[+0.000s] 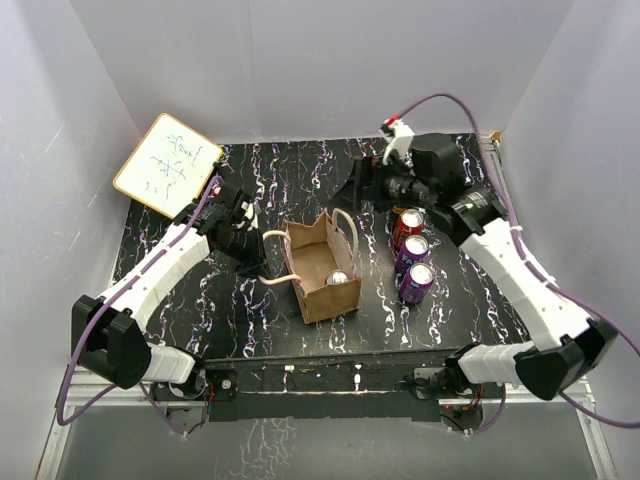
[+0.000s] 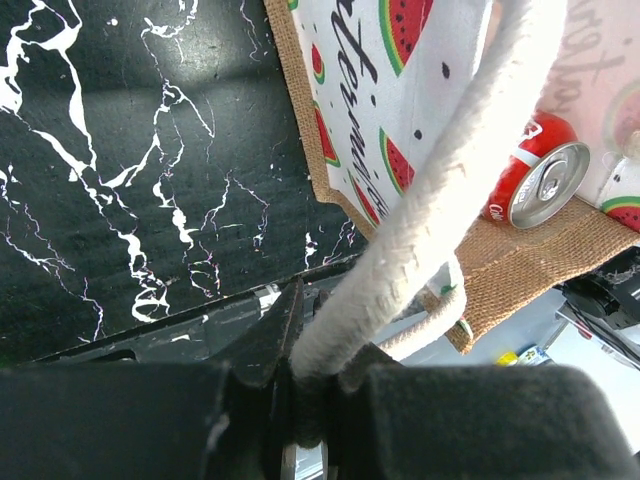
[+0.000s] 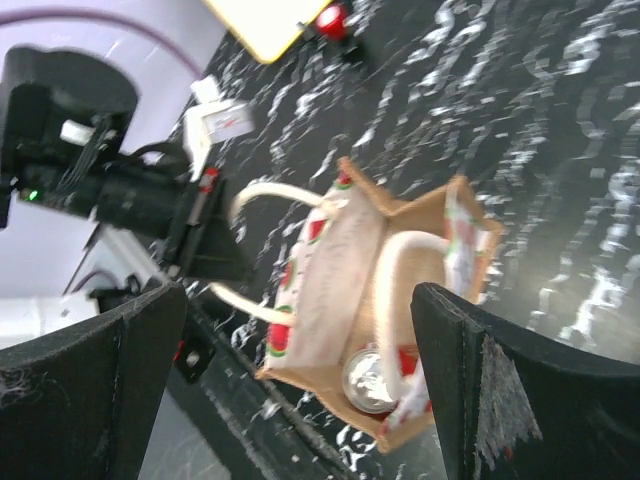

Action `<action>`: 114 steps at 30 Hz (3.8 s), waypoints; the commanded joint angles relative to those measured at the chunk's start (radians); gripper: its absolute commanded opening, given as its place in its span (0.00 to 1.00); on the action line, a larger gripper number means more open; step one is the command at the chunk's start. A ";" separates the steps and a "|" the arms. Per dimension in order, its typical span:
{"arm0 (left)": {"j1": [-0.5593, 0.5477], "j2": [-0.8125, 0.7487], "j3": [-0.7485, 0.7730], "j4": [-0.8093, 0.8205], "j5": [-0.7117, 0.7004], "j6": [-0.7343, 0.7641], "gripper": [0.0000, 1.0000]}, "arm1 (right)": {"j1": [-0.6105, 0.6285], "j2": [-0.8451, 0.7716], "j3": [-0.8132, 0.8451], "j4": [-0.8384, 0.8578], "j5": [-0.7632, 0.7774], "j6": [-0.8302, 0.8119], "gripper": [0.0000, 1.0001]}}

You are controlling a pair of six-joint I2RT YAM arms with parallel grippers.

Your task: Take the beverage out of the canvas bag

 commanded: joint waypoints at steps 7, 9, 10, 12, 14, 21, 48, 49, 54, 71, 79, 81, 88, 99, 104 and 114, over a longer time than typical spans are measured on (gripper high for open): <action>0.004 -0.019 0.001 0.008 0.013 -0.003 0.00 | 0.267 0.257 0.208 -0.181 0.104 -0.060 0.83; 0.004 -0.027 -0.009 0.010 0.016 -0.009 0.00 | 0.281 0.306 0.224 -0.290 0.193 -0.059 0.72; 0.004 -0.032 -0.017 0.012 0.018 -0.013 0.00 | 0.282 0.328 0.224 -0.335 0.229 -0.054 0.67; 0.004 -0.041 -0.028 0.014 0.022 -0.017 0.00 | 0.287 0.360 0.208 -0.396 0.275 -0.055 0.60; 0.004 -0.045 -0.034 0.011 0.022 -0.018 0.00 | 0.299 0.377 0.182 -0.421 0.298 -0.065 0.59; 0.004 -0.042 -0.010 -0.001 0.015 -0.019 0.00 | 0.349 0.414 0.093 -0.441 0.379 -0.114 0.71; 0.004 -0.024 -0.009 -0.005 0.017 -0.006 0.00 | 0.477 0.567 -0.069 -0.400 0.528 -0.108 0.85; 0.004 -0.026 -0.012 -0.008 0.016 -0.003 0.00 | 0.478 0.565 -0.060 -0.399 0.526 -0.108 0.83; 0.004 -0.036 -0.027 -0.003 0.015 -0.006 0.00 | 0.479 0.555 -0.027 -0.398 0.511 -0.110 0.64; 0.004 -0.015 -0.012 -0.007 0.012 -0.012 0.00 | 0.479 0.414 0.149 -0.322 0.436 -0.023 0.22; 0.004 -0.026 0.000 0.014 0.022 -0.049 0.00 | 0.478 0.389 0.157 -0.299 0.406 0.009 0.13; 0.004 -0.030 -0.007 0.015 0.012 -0.046 0.00 | 0.477 0.375 0.184 -0.295 0.418 0.017 0.12; 0.004 -0.030 -0.012 0.013 0.002 -0.049 0.00 | 0.476 0.239 0.256 -0.164 0.447 -0.011 0.08; 0.004 -0.003 0.003 0.015 0.007 -0.028 0.00 | 0.475 0.004 0.215 -0.008 0.764 -0.111 0.08; 0.004 -0.002 0.012 0.023 0.013 -0.035 0.00 | 0.476 -0.123 0.137 -0.018 0.812 -0.102 0.08; 0.004 0.043 0.003 0.037 0.020 -0.030 0.00 | 0.476 -0.300 0.036 -0.511 0.819 0.255 0.08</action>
